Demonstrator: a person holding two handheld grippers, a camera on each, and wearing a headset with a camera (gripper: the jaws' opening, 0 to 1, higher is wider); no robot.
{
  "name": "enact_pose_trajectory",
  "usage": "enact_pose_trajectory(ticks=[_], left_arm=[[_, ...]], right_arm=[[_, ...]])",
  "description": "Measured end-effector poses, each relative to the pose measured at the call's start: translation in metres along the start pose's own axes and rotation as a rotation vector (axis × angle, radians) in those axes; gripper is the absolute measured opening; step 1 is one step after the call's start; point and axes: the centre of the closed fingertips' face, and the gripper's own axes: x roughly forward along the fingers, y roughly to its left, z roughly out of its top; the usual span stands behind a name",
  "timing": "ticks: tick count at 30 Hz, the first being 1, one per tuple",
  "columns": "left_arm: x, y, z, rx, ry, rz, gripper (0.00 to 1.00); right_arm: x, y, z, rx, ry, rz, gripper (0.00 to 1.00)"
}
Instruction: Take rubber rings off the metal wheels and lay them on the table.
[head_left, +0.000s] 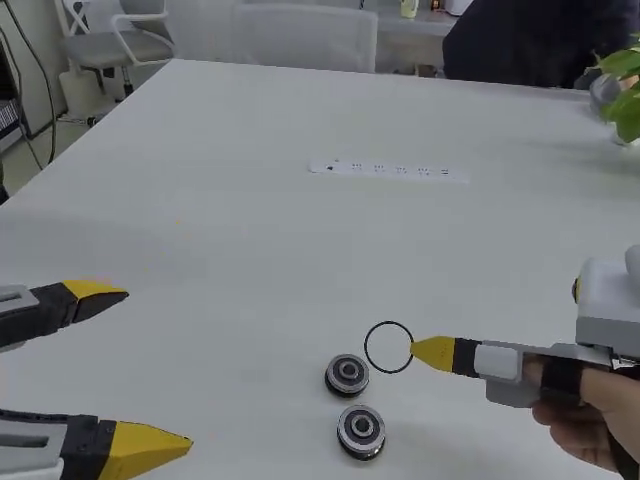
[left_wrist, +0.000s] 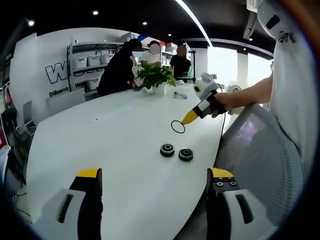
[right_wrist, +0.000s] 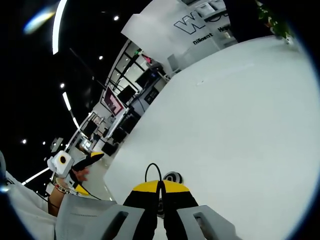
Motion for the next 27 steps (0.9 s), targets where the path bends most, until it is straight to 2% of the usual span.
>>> enact_pose_trajectory(ticks=[9, 16, 27], left_arm=[[0.002, -0.009, -0.014, -0.047, 0.003, 0.004, 0.85], [0.005, -0.022, -0.027, -0.097, 0.019, -0.022, 0.9], [0.007, -0.028, -0.033, -0.122, 0.014, -0.032, 0.99]], right_arm=[[-0.002, 0.002, 0.004, 0.0, -0.017, 0.008, 0.0], [-0.005, 0.004, 0.008, 0.0, -0.034, 0.01, 0.0], [-0.009, 0.006, 0.012, -0.001, -0.056, 0.012, 0.0]])
